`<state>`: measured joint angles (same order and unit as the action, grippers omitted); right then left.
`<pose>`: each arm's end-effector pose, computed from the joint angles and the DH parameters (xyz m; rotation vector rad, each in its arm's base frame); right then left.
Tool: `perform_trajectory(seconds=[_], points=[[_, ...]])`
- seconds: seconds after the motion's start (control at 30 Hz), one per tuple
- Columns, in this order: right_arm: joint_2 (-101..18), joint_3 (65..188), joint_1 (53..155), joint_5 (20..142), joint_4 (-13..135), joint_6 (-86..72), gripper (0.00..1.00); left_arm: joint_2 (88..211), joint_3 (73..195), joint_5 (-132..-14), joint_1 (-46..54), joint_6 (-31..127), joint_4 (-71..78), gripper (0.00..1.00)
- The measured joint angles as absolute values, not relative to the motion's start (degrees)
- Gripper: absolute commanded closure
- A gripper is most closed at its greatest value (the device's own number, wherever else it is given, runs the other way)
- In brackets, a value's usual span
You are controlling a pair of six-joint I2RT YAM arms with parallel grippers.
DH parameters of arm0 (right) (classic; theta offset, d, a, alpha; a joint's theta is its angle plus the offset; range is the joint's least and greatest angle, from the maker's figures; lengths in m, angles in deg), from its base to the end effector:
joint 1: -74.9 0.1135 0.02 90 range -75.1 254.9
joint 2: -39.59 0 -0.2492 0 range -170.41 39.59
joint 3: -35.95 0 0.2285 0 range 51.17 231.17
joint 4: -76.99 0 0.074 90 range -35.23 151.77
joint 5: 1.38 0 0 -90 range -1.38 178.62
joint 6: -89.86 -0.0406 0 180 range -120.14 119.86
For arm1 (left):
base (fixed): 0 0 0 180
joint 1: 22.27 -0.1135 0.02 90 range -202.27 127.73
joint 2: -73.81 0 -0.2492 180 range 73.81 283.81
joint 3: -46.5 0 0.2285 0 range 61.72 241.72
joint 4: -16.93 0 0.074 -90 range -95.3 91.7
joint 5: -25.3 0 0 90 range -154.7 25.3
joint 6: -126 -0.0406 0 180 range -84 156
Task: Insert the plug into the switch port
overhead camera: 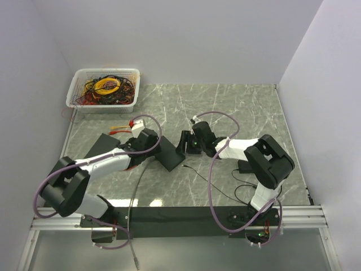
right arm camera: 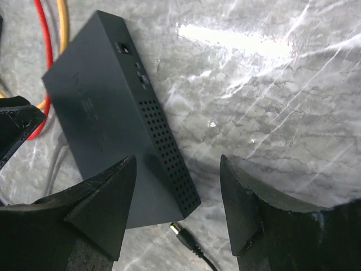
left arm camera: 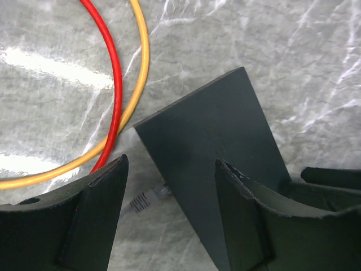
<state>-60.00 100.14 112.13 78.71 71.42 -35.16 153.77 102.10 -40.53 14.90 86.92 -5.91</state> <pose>0.2616 0.2075 0.1521 -0.1424 2.4189 0.8205 0.2173 -0.1439 0.1832 -0.4693 2.2719 -0.2741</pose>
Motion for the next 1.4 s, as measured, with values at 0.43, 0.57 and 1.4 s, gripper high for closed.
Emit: perform_trajectory(seconds=[0.43,0.57,1.4], points=[[-60.2,98.6,114.4,77.1,74.4,-36.4,0.34,166.5,106.6,-40.9,14.9,87.6,2.7,0.32],[-57.7,95.3,116.7,77.1,75.4,-37.6,0.35,169.5,110.5,-41.1,14.7,86.2,1.8,0.32],[-58.1,95.4,122.1,71.2,75.9,-41.9,0.36,185.2,129.6,-60.0,14.4,67.9,6.2,0.32]])
